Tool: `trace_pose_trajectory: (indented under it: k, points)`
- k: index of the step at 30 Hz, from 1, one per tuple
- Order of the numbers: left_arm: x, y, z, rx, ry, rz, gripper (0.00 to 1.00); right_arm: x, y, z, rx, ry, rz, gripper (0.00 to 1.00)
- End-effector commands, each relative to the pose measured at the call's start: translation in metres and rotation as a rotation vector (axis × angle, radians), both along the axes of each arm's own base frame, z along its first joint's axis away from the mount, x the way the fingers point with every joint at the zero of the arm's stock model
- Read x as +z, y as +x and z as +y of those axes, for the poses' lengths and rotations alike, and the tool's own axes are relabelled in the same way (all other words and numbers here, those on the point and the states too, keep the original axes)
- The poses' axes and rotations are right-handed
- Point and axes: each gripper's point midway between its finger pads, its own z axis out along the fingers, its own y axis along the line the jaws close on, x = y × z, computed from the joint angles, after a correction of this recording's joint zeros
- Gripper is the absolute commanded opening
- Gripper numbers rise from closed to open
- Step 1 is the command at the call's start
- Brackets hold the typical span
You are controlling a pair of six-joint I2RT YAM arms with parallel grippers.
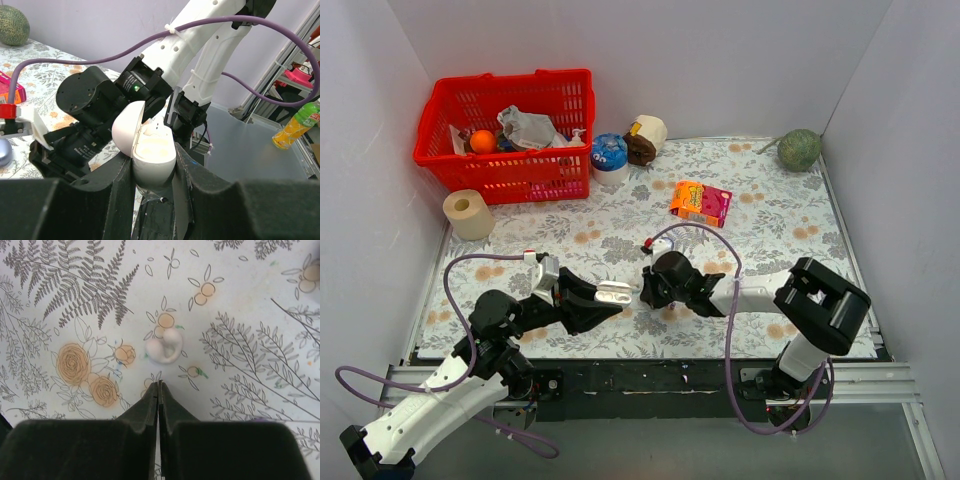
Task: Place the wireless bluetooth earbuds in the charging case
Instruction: Pick up the earbud from the center of the board.
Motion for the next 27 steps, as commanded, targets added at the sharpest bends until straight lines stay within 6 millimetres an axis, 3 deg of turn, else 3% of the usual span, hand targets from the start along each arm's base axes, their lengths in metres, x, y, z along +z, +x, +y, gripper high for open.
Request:
trace_pose_trajectory:
  k: [1,3,6,11,22,27]
  points:
    - [-0.002,0.000,-0.001,-0.004,0.002,0.000,0.00,-0.006,-0.008,-0.034,-0.014,-0.099,-0.010,0.21]
    - [-0.002,0.000,-0.002,-0.008,0.002,0.000,0.00,0.002,-0.004,-0.038,-0.046,-0.094,-0.030,0.34]
    - [-0.002,0.000,-0.002,-0.011,0.000,0.005,0.00,0.016,0.004,-0.038,-0.076,-0.058,-0.040,0.41]
    - [-0.002,0.000,-0.002,-0.013,-0.006,0.010,0.00,0.024,0.020,-0.032,-0.128,-0.021,0.014,0.41]
    - [-0.003,0.000,-0.002,-0.012,-0.006,0.011,0.00,0.014,0.024,0.000,-0.123,0.036,0.131,0.41]
    - [-0.003,-0.001,-0.001,-0.009,-0.006,0.005,0.00,0.007,0.025,0.002,-0.133,0.016,0.154,0.42]
